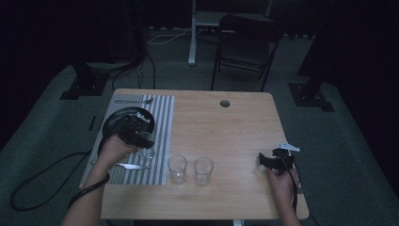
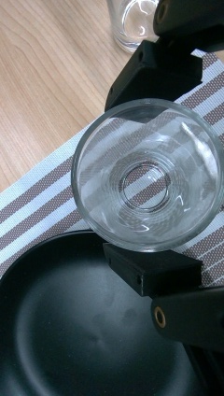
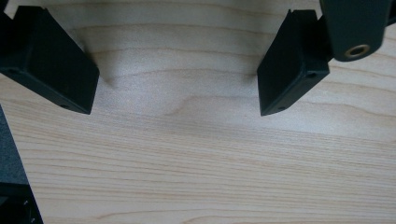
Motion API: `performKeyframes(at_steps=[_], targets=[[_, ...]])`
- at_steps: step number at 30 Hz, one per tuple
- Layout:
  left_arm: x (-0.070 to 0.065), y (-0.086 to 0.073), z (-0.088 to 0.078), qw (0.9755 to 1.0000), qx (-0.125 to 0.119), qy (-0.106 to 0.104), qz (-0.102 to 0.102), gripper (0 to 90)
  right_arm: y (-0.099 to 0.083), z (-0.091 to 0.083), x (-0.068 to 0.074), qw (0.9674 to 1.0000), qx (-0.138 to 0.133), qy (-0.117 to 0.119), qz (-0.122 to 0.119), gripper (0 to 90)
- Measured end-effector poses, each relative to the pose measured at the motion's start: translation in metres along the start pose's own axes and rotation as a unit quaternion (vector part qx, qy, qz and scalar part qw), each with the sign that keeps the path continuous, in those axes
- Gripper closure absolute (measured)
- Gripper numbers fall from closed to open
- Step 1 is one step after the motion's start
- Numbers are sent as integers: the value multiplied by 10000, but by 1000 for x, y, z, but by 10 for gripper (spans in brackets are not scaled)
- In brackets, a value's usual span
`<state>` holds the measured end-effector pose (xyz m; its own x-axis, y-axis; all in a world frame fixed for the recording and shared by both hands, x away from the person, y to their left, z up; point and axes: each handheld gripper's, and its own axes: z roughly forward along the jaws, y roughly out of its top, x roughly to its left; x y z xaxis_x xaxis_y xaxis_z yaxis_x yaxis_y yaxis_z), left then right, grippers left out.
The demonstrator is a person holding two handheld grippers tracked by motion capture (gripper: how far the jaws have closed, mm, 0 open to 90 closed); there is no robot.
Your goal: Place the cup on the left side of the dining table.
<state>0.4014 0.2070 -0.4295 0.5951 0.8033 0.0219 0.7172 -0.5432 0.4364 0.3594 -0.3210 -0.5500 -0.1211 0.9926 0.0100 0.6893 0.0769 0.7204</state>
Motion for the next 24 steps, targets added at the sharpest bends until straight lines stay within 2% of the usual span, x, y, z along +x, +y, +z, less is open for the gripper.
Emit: performKeyframes(at_steps=[2, 6, 9, 10, 11, 13, 14, 15, 16, 17, 18, 20, 21, 22, 24], targets=[[1, -2, 0, 10000, -76, -11, -34, 291, 0, 0, 0, 10000, 0, -1, 1, 123], [-1, -7, 1, 9997, -259, 43, 24, 287, 0, 0, 0, 10000, 0, -1, 0, 123], [-2, -10, 3, 9992, -379, 80, -54, 270, 0, 0, 0, 10000, 0, -2, -1, 123], [-2, -10, 4, 9993, -378, 7, -77, 246, 0, 0, 0, 10000, -1, -1, -1, 123], [-3, -11, 5, 9993, -354, 35, -71, 165, 0, 0, 0, 10000, -1, -1, -1, 123], [-5, -12, 7, 9993, -357, 52, -52, 161, 0, 0, 0, 10000, 0, -1, -1, 123], [-5, -13, 8, 9993, -361, 3, -68, 106, 0, 0, 0, 10000, -1, 0, 0, 123], [-6, -14, 8, 9992, -391, -44, -69, 96, 0, 0, 0, 10000, 0, -2, -1, 123], [-7, -14, 8, 9991, -423, 69, -71, 96, 0, 0, 0, 10000, 0, -1, 0, 123], [-8, -15, 8, 9988, -472, 95, -68, 96, 0, 0, 0, 10000, 0, -1, 0, 123], [-8, -16, 7, 9986, -511, 19, -100, 96, 0, 0, 0, 10000, -1, -1, 0, 123], [-9, -17, 7, 9985, -532, 73, -112, 89, 0, 0, 0, 10000, 0, -1, -2, 123], [-9, -18, 8, 9990, -445, -24, -101, 19, 0, 0, 0, 10000, -1, -1, 0, 123], [-9, -19, 8, 9989, -459, -3, -105, 0, 0, 0, 0, 10000, 0, -2, 1, 123], [-12, -22, 8, 9984, -537, 189, -38, 0, 0, 0, 0, 10000, -3, -2, 5, 124]])
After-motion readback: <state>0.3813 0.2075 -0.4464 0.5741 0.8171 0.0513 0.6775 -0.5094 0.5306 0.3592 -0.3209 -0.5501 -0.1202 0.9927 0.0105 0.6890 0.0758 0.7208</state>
